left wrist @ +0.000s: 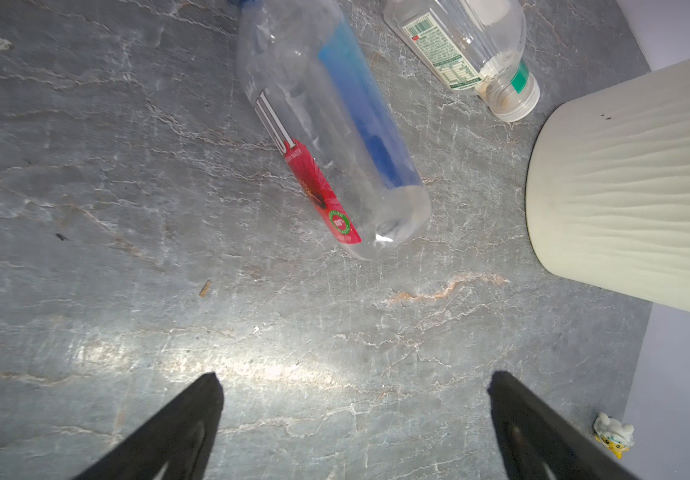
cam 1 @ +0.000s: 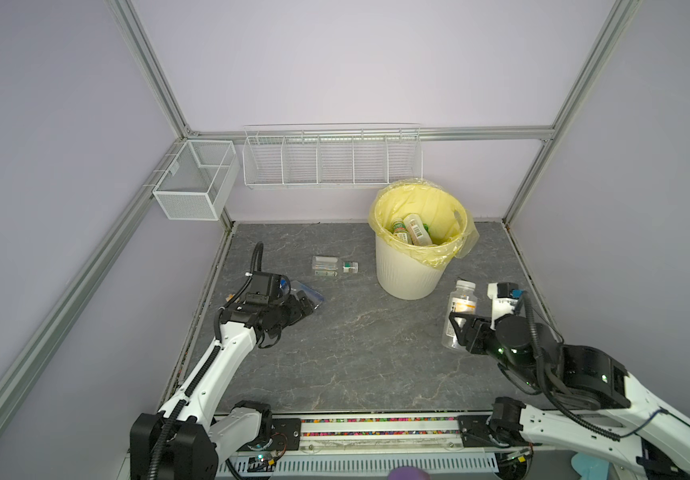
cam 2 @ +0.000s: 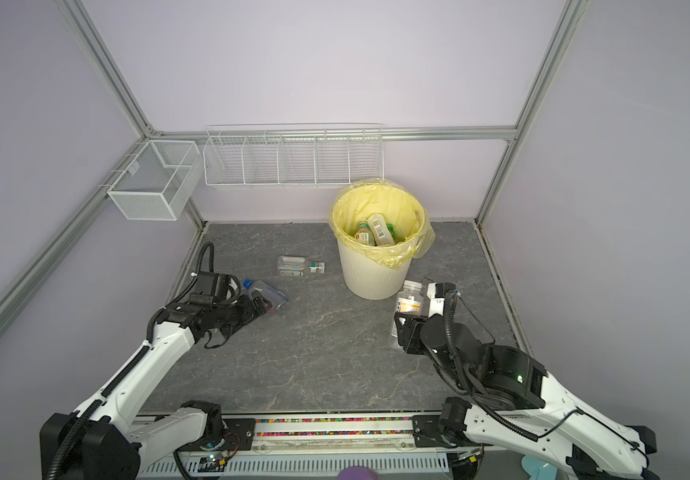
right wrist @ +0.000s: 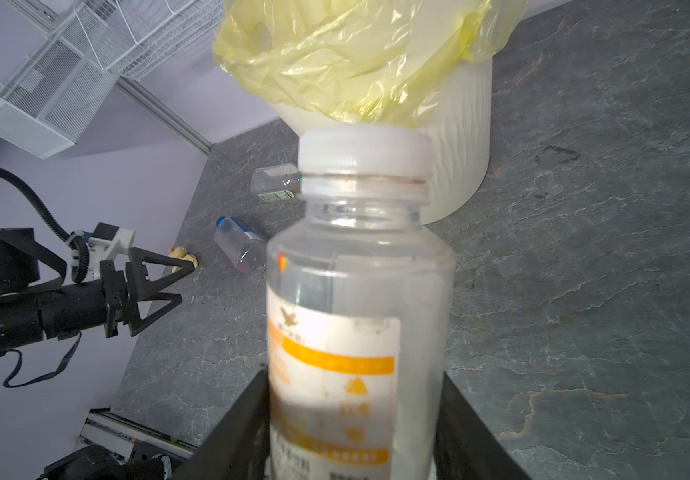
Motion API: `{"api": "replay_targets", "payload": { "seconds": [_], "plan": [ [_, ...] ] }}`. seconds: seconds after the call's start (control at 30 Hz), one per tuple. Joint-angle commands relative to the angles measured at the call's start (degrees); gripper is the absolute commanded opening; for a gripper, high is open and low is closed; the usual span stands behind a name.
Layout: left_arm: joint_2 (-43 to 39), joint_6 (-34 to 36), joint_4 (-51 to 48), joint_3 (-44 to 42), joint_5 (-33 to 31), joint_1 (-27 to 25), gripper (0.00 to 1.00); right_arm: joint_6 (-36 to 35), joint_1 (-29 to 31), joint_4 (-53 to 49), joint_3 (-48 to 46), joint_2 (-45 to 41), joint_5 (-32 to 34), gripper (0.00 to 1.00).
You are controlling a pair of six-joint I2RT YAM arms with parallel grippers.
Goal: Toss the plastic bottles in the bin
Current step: 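Lift the tea bottle with the right gripper and draw it back, then carry the tea bottle with the right gripper over the bin and release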
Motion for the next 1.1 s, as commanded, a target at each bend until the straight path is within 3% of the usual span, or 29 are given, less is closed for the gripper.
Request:
{"api": "replay_targets", "payload": {
  "seconds": [0.0, 0.17, 0.27, 0.6, 0.7, 0.83, 0.93, 1.0, 1.07],
  "plan": [
    [-0.1, -0.4, 0.5, -0.8, 0.5, 0.3, 1.00, 0.2, -0.3, -2.0, -2.3, -3.0, 2.5, 0.57],
    [-0.1, -0.4, 0.7, -1.1, 0.4, 0.3, 1.00, 1.0, -0.3, -0.9, -4.6, -6.3, 3.3, 0.57],
    [-0.1, -1.1, 0.6, -1.3, 0.4, 0.3, 1.00, -2.6, -0.3, 6.7, -4.7, -5.3, 0.9, 0.58],
    [-2.2, -1.7, 0.0, -2.5, 2.0, 0.3, 1.00, -14.6, -3.7, 7.8, 18.2, 16.2, 2.3, 0.59],
    [-3.3, -2.1, 1.7, -3.6, 4.0, 0.3, 1.00, -17.8, -11.0, 9.6, 25.4, 22.8, -1.8, 0.59],
    [-4.1, -3.3, 4.0, -4.5, 5.7, 0.3, 1.00, -18.7, -25.6, 14.3, 36.1, 32.5, -13.4, 0.58],
    [-4.2, -3.4, 3.8, -3.8, 5.3, 0.3, 1.00, -17.3, -32.6, 15.5, 45.9, 41.5, -19.5, 0.54],
    [-4.2, -3.7, 3.9, -3.3, 4.8, 0.3, 1.00, -15.6, -35.8, 15.2, 50.8, 47.4, -23.7, 0.60],
    [-4.3, -3.9, 4.3, -2.8, 4.5, 0.3, 1.00, -13.0, -38.8, 12.9, 55.1, 53.1, -30.1, 0.77]
  ]
}}
